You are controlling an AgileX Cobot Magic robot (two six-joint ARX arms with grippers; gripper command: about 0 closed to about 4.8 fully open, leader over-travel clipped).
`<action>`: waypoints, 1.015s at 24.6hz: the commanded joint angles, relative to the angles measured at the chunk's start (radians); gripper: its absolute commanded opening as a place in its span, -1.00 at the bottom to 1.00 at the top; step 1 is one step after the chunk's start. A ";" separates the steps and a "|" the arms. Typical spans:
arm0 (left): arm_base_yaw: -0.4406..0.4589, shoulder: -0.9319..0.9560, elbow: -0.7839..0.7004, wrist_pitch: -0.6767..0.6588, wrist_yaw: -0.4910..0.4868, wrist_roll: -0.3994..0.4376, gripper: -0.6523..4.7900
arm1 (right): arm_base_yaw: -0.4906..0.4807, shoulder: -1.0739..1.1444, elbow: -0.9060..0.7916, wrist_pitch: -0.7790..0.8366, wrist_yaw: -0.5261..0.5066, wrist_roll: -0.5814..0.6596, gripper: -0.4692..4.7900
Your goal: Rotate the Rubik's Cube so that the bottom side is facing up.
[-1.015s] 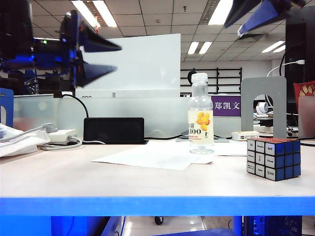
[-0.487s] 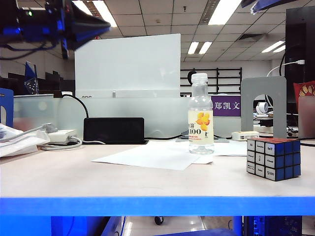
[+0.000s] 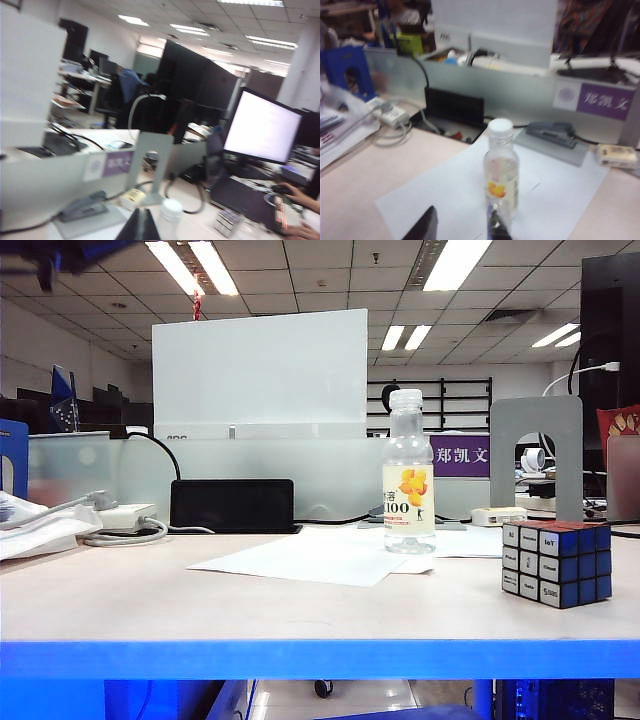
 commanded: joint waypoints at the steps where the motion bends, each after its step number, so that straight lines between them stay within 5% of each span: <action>1: -0.036 -0.091 -0.043 -0.137 -0.107 0.134 -0.78 | -0.003 -0.047 -0.059 0.067 0.032 0.036 -0.31; 9: -0.066 -0.363 -0.299 -0.129 -0.281 0.208 -0.78 | -0.031 -0.183 -0.215 0.163 0.068 0.126 -0.31; 25: -0.067 -0.823 -0.766 -0.121 -0.459 0.163 -0.78 | -0.029 -0.624 -0.537 0.080 0.135 0.241 -0.31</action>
